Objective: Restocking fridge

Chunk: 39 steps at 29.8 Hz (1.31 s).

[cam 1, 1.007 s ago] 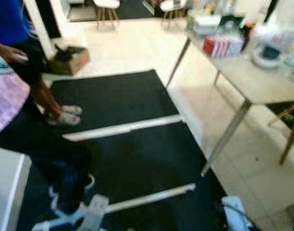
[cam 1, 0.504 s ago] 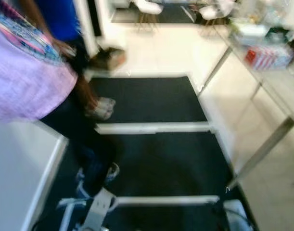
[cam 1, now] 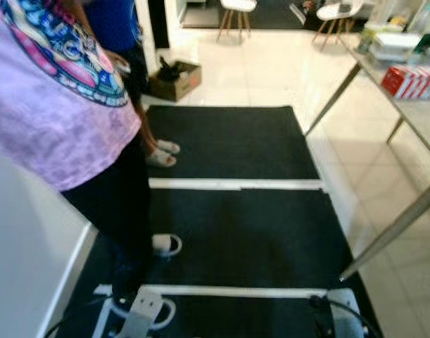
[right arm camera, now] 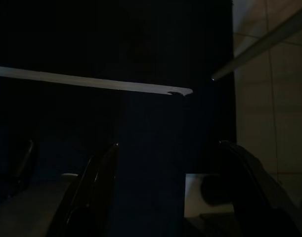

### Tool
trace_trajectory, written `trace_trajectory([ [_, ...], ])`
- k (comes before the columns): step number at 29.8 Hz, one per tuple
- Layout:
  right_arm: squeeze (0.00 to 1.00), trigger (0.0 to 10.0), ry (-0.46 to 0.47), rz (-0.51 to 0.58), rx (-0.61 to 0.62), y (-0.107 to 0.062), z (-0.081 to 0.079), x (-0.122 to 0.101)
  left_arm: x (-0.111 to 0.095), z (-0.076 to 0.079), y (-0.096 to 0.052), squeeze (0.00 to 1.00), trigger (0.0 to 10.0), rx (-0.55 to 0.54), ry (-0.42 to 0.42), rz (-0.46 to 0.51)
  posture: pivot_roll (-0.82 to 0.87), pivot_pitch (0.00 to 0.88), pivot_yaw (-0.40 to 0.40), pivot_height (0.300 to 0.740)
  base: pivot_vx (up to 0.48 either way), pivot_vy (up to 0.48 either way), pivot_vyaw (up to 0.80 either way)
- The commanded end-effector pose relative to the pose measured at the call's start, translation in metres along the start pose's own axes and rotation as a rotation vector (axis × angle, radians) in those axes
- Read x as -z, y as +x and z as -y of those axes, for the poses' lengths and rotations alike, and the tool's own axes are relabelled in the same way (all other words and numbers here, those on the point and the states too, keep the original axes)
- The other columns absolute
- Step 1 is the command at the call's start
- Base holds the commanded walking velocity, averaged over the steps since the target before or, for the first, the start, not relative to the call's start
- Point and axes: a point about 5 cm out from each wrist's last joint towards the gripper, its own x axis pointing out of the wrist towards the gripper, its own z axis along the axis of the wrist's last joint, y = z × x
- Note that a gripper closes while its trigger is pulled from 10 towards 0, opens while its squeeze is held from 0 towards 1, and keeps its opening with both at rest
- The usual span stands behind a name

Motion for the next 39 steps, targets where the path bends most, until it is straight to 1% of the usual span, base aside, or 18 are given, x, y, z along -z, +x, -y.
trace_trajectory([
  [1, 0.00, 10.0, 0.010, 0.018, 0.014, 0.001, 0.005, -0.003, -0.001, 0.003, 0.000, 0.00, 10.0, 0.006, -0.006, 0.002, -0.05, 0.000, -0.043, 0.740, 0.000, 0.000, 0.00],
  [12, 0.00, 10.0, 0.011, 0.022, 0.013, 0.001, 0.004, -0.004, 0.000, 0.002, 0.000, 0.00, 10.0, 0.001, -0.012, 0.000, -0.05, 0.000, -0.045, 0.740, 0.000, 0.000, 0.00],
  [15, 0.00, 10.0, 0.019, 0.062, 0.009, 0.003, 0.004, -0.013, -0.002, 0.001, 0.000, 0.00, 10.0, -0.010, -0.027, 0.006, -0.05, 0.000, -0.046, 0.740, 0.000, 0.000, 0.00],
  [16, 0.00, 10.0, 0.019, 0.062, 0.009, 0.003, 0.004, -0.013, -0.002, 0.001, 0.000, 0.00, 10.0, -0.010, -0.027, 0.006, -0.05, 0.000, -0.046, 0.740, 0.000, 0.000, 0.00],
  [17, 0.00, 10.0, 0.022, 0.082, 0.009, 0.004, 0.003, -0.019, -0.004, 0.000, 0.001, 0.00, 10.0, -0.015, -0.034, 0.014, -0.05, 0.000, -0.045, 0.740, 0.000, 0.000, 0.00],
  [18, 0.00, 10.0, 0.029, 0.117, 0.010, 0.006, 0.003, -0.028, -0.009, -0.002, 0.002, 0.00, 10.0, -0.027, -0.050, 0.034, -0.05, 0.000, -0.047, 0.740, 0.000, 0.000, 0.00],
  [20, 0.00, 10.0, 0.033, 0.132, 0.011, 0.006, 0.003, -0.032, -0.013, -0.003, 0.003, 0.00, 10.0, -0.033, -0.057, 0.046, -0.05, 0.000, -0.047, 0.740, 0.000, 0.000, 0.00],
  [21, 0.00, 10.0, 0.040, 0.167, 0.010, 0.007, 0.003, -0.040, -0.023, -0.007, 0.005, 0.00, 10.0, -0.051, -0.072, 0.080, -0.05, 0.000, -0.049, 0.740, 0.000, 0.000, 0.00],
  [22, 0.00, 10.0, 0.043, 0.179, 0.010, 0.008, 0.003, -0.043, -0.026, -0.008, 0.006, 0.00, 10.0, -0.057, -0.079, 0.093, -0.05, 0.000, -0.049, 0.740, 0.000, 0.000, 0.00],
  [24, 0.00, 10.0, 0.055, 0.209, 0.009, 0.009, 0.003, -0.051, -0.043, -0.014, 0.008, 0.00, 10.0, -0.076, -0.107, 0.151, -0.05, 0.000, -0.050, 0.740, 0.000, 0.000, 0.00],
  [25, 0.00, 10.0, 0.075, 0.237, 0.014, 0.010, 0.003, -0.059, -0.062, -0.020, 0.010, 0.00, 10.0, -0.091, -0.129, 0.220, -0.04, 0.000, -0.050, 0.740, 0.000, 0.000, 0.00],
  [26, 0.00, 10.0, 0.075, 0.237, 0.014, 0.010, 0.003, -0.059, -0.062, -0.020, 0.010, 0.00, 10.0, -0.091, -0.129, 0.220, -0.04, 0.000, -0.050, 0.740, 0.000, 0.000, 0.00],
  [30, 0.00, 10.0, 0.081, 0.250, 0.012, 0.010, 0.002, -0.063, -0.082, -0.023, 0.011, 0.00, 10.0, -0.099, -0.131, 0.296, -0.04, 0.000, -0.050, 0.740, 0.068, 0.000, 0.00],
  [36, 0.00, 10.0, 0.079, 0.246, 0.007, 0.010, 0.000, -0.061, -0.088, -0.021, 0.011, 0.00, 10.0, -0.099, -0.129, 0.323, -0.04, 0.000, -0.049, 0.740, 0.308, 0.000, 0.00],
  [39, 0.00, 10.0, 0.074, 0.230, 0.005, 0.009, 0.000, -0.055, -0.090, -0.019, 0.010, 0.00, 10.0, -0.101, -0.129, 0.334, -0.04, 0.000, -0.050, 0.740, 0.361, 0.000, 0.00],
])
